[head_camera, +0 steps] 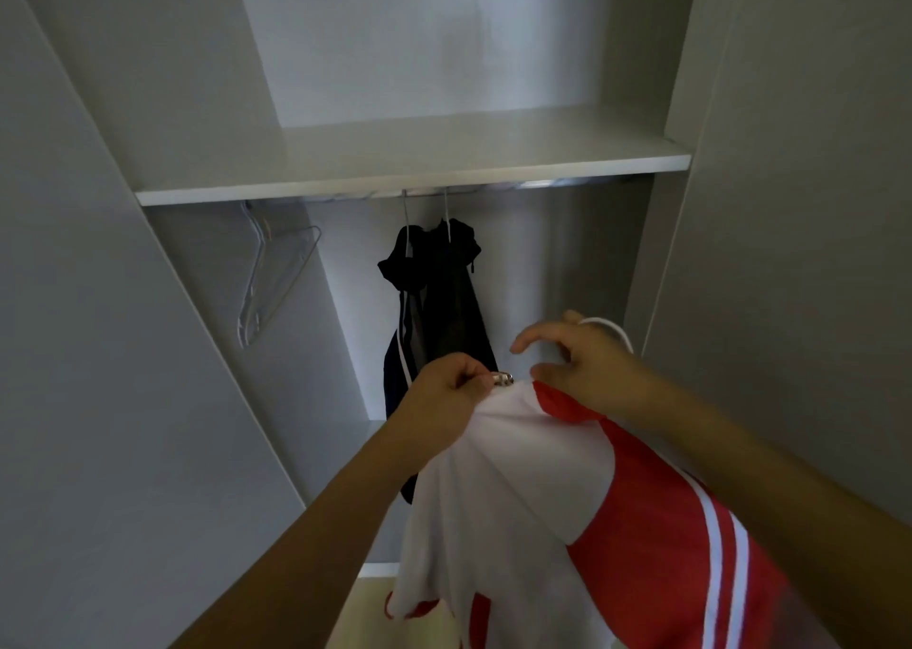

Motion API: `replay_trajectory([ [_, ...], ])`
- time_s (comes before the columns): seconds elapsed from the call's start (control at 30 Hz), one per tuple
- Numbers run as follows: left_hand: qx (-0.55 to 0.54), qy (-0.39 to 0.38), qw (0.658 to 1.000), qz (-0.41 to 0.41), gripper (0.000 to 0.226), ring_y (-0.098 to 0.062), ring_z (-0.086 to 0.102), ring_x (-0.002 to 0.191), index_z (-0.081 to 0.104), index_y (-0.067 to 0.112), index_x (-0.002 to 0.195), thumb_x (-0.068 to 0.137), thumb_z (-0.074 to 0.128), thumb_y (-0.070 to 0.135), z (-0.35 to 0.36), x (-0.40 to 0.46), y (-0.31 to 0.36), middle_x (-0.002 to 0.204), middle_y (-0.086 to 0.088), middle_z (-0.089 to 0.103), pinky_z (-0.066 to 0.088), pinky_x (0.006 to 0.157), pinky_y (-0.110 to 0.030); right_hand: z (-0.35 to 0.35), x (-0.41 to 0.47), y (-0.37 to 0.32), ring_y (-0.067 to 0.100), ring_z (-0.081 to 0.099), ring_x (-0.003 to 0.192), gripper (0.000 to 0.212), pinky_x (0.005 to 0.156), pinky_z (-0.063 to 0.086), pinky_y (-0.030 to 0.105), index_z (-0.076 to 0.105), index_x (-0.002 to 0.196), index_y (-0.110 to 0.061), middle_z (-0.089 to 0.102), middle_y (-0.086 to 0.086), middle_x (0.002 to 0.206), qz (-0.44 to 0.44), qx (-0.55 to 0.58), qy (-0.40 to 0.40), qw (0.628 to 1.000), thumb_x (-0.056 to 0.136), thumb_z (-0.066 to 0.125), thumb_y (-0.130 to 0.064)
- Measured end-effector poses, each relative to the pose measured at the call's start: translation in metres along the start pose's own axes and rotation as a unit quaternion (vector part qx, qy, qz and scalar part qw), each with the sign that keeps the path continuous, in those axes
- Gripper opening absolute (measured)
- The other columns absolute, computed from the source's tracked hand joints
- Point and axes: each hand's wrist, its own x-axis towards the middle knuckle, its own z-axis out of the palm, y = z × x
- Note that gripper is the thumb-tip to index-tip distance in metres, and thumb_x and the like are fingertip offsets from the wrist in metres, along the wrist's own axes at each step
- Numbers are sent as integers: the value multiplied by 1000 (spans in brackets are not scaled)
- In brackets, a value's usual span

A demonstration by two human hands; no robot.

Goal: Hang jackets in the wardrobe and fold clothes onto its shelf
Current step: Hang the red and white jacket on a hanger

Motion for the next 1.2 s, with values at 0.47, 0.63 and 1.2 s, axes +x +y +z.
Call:
replay_trajectory([
  [0.47, 13, 45, 998, 49, 17, 6, 49, 55, 54, 26, 85, 94, 57, 11, 0, -13, 11, 73, 7, 57, 38, 50, -7, 20, -2, -10, -6, 52, 69, 14, 61, 36, 7, 65, 75, -42, 46, -11, 78, -76, 63, 40, 994, 76, 78, -36],
  [0.63, 8, 48, 998, 36, 17, 0, 52, 59, 53, 25, 85, 92, 61, 12, 9, -18, 11, 77, 2, 61, 41, 52, -7, 17, 0, -5, -5, 49, 64, 2, 61, 37, 7, 71, 82, -22, 45, -10, 84, -48, 25, 2, 999, 83, 73, -22],
  [1.2, 12, 70, 996, 51, 19, 1, 56, 67, 51, 30, 84, 92, 62, 17, 16, -21, 13, 78, 9, 58, 42, 59, -9, -5, -2, 2, -20, 46, 77, 7, 62, 34, 0, 69, 86, -28, 46, -11, 81, -91, -51, -85, 991, 83, 73, -33],
])
